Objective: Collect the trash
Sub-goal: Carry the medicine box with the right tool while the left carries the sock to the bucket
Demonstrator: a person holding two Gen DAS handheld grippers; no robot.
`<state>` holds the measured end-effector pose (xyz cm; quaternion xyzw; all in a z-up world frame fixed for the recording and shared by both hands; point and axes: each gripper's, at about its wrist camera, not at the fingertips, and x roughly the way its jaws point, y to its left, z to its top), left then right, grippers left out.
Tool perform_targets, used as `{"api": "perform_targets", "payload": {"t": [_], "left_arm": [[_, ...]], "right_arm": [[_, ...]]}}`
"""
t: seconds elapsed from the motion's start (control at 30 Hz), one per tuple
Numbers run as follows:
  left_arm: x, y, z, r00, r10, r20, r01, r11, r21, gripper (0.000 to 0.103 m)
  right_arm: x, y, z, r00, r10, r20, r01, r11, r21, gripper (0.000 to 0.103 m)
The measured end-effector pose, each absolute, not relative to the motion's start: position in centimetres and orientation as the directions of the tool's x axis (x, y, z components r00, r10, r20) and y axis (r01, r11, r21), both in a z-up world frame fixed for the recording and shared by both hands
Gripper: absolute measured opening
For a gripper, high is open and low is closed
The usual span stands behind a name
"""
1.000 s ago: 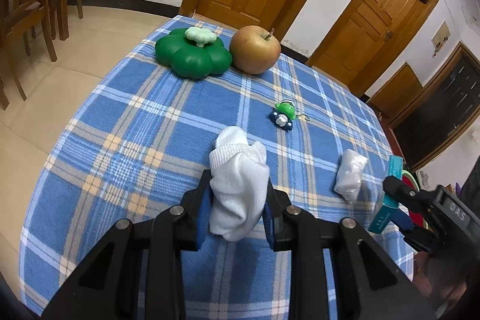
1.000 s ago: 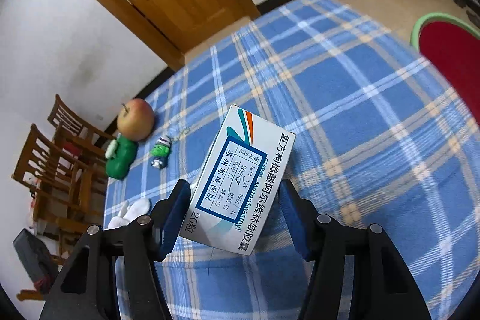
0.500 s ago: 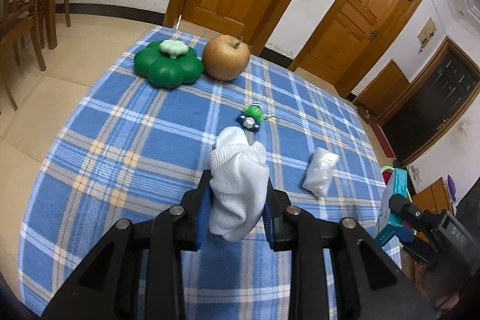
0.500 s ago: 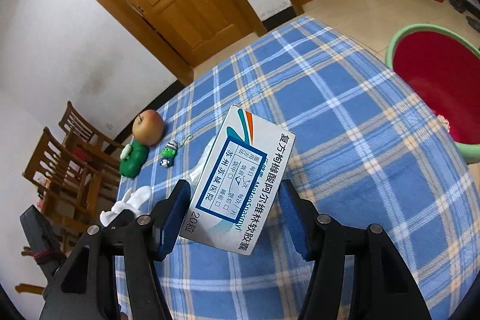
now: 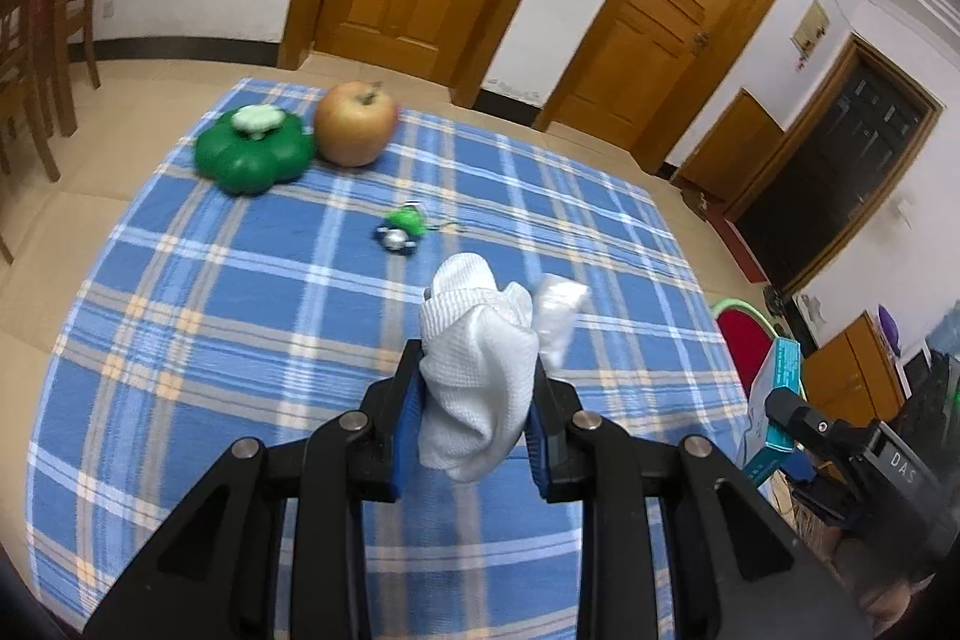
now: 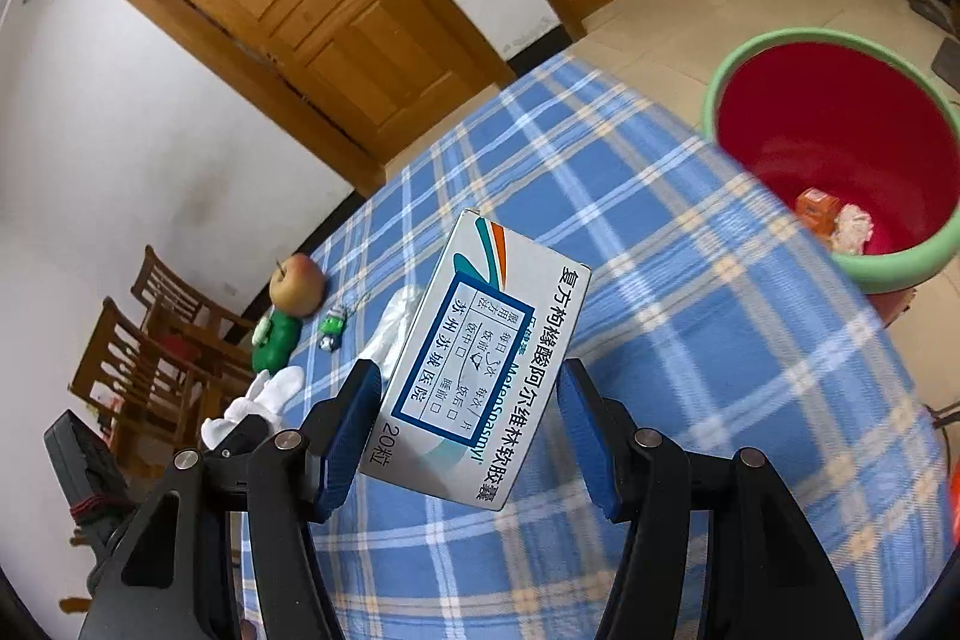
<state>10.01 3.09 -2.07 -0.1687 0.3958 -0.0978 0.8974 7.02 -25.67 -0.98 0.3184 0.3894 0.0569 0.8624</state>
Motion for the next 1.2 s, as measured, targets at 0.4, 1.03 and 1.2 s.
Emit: {"api": "perform_targets", "payload": {"t": [0.4,1.03,1.2], "left_arm": [[9.7,-3.9,-0.1,0.613,-0.41,-0.676,0.188,0.906,-0.379,0.029],[13.3,-14.9,-0.8,0.537,-0.459,-0.707,0.371,0.882,-0.291,0.029],[14.2,-18.0,-0.9,0.514,-0.479,-0.711,0.419,0.864,-0.279,0.029]], "right_arm": [[3.9,-31.9,-0.3,0.744,0.283,-0.605,0.207,0.764,0.611,0.062],[3.2,-38.5,-1.8,0.772,0.214,-0.598,0.305,0.702,0.644,0.062],[3.6,-40.8,-2.5,0.77,0.178,-0.613,0.352,0.682,0.641,0.062]]}}
